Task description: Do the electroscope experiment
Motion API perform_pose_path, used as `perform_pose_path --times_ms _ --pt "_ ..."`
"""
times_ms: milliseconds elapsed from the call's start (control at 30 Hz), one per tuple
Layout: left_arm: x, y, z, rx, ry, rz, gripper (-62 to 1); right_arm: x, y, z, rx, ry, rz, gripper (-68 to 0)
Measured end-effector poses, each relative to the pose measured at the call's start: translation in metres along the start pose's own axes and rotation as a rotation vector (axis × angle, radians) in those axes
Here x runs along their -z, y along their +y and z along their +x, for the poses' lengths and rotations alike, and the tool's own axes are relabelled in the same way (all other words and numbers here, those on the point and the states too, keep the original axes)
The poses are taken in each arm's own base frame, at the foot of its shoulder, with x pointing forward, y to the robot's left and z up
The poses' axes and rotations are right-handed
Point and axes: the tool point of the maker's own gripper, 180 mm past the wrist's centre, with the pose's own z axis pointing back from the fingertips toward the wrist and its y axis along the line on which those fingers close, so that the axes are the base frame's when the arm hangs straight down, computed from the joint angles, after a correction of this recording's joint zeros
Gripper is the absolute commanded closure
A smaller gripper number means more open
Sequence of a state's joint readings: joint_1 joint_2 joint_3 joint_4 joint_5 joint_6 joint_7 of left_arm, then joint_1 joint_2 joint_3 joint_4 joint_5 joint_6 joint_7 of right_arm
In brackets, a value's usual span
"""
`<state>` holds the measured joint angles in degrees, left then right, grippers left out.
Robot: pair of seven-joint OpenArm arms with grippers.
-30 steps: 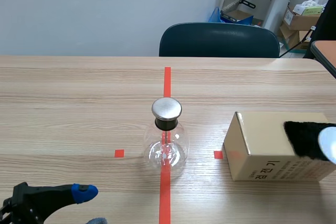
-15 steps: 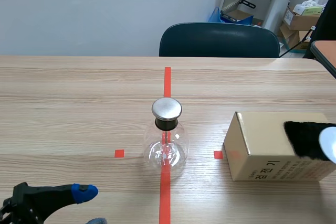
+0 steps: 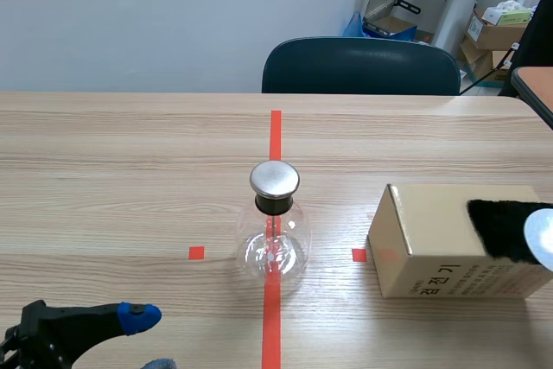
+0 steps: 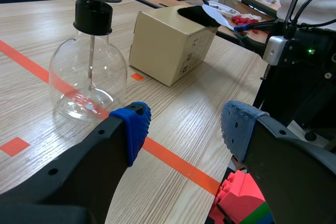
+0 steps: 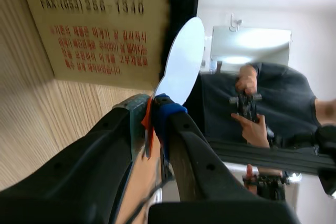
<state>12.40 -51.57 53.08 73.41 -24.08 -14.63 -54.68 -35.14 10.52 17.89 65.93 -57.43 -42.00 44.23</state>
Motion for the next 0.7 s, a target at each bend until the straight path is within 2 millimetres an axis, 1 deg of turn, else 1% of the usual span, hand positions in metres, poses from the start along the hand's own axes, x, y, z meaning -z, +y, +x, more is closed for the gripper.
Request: perform_pose_path --times_ms 67,100,133,200,333,400,500,567,600,633,700 --pt "0.000 0.000 0.000 0.000 0.000 0.000 -32.8 -0.001 0.000 0.021 -0.002 -0.117 0.002 -1.7" --pt "0.000 0.000 0.000 0.000 0.000 0.000 -32.7 -0.002 0.000 0.029 -0.002 -0.158 0.002 -1.7" --pt "0.000 0.000 0.000 0.000 0.000 0.000 -32.7 -0.003 0.001 0.032 -0.001 -0.177 0.002 -1.7" --pt "0.000 0.000 0.000 0.000 0.000 0.000 -32.7 -0.002 0.001 0.029 -0.003 -0.162 0.004 -1.7" --pt "0.000 0.000 0.000 0.000 0.000 0.000 -32.7 0.000 0.000 0.001 -0.003 -0.003 0.003 -1.7" --pt "0.000 0.000 0.000 0.001 0.000 0.000 -32.7 0.000 0.000 -0.007 -0.002 0.040 0.001 -1.7" --pt "0.000 0.000 0.000 0.001 0.000 0.000 -32.5 0.000 0.000 -0.005 -0.001 0.029 0.001 -1.7" --pt "0.001 0.001 0.001 0.003 -0.002 0.000 -32.3 0.000 0.000 0.005 -0.002 -0.033 -0.001 -1.7" --pt "0.001 0.001 0.001 0.005 -0.003 -0.001 -30.5 0.000 0.000 0.013 -0.004 -0.074 0.002 -1.7" --pt "0.002 0.002 0.002 0.009 -0.004 -0.002 -27.3 -0.001 0.000 0.018 -0.004 -0.101 0.002 -1.7" --pt "0.003 0.004 0.003 0.015 -0.008 -0.002 -18.5 -0.001 0.000 0.019 -0.003 -0.106 0.002 -1.7"
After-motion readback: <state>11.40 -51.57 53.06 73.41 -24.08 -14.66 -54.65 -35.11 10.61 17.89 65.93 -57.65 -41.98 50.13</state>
